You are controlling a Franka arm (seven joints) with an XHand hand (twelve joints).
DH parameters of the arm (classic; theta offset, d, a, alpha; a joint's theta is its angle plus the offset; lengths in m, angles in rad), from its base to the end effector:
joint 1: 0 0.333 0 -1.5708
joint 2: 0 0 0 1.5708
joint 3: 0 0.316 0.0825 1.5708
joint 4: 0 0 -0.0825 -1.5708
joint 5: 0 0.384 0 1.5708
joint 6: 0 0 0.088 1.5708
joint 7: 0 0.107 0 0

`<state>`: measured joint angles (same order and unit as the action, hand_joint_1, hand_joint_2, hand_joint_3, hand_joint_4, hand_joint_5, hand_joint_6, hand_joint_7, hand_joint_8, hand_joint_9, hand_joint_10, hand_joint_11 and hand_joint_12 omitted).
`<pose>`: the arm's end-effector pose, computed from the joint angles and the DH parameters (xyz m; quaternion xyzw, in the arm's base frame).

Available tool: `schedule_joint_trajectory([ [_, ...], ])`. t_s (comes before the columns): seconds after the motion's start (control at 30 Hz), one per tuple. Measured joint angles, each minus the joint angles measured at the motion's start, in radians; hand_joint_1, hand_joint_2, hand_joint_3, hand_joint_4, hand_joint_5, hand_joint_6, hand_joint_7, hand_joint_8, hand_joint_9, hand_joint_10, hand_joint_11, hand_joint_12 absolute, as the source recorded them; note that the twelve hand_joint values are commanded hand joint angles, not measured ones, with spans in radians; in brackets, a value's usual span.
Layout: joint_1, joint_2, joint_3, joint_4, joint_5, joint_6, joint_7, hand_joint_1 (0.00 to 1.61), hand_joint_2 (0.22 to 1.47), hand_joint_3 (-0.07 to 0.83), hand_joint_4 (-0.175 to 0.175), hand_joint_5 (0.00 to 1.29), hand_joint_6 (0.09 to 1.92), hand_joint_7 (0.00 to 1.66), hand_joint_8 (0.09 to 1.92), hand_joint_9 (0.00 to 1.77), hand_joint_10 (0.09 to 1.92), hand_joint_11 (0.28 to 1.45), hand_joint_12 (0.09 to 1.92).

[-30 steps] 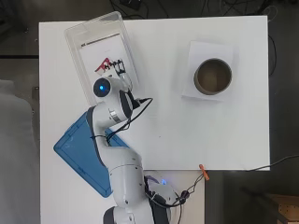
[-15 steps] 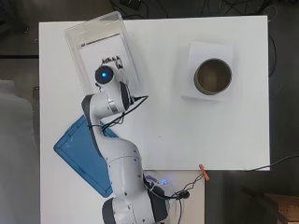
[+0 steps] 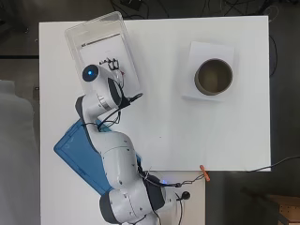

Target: Teleoperate dual arm-hand system to remove items from a box

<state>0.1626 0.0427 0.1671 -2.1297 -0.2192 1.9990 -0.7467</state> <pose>0.5042 0.1581 0.3767 0.8229 0.5542 -0.1027 0.0720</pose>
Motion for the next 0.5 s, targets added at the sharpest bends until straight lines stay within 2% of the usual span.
schedule_joint_trajectory([
  [0.13,-0.212,-0.105,0.239,0.005,0.105,-0.013,-0.087,0.28,0.86,-0.005,-0.015,0.21,0.09,0.29,0.09,0.4,0.09,0.49,0.09],
  [0.23,-0.546,-0.214,0.547,0.007,0.193,-0.018,-0.149,0.29,0.86,-0.003,-0.021,0.19,0.09,0.29,0.09,0.4,0.09,0.49,0.09],
  [0.3,-0.783,-0.253,0.741,0.008,0.206,-0.021,-0.148,0.29,0.86,-0.001,-0.024,0.19,0.09,0.3,0.09,0.4,0.09,0.49,0.09],
  [0.4,-1.145,-0.215,0.985,0.011,0.165,-0.028,-0.114,0.29,0.86,0.0,-0.029,0.19,0.09,0.3,0.09,0.4,0.09,0.49,0.09],
  [0.5,-1.307,-0.181,1.122,0.011,0.213,-0.031,-0.149,0.29,0.86,-0.001,-0.034,0.17,0.09,0.27,0.09,0.38,0.09,0.48,0.09],
])
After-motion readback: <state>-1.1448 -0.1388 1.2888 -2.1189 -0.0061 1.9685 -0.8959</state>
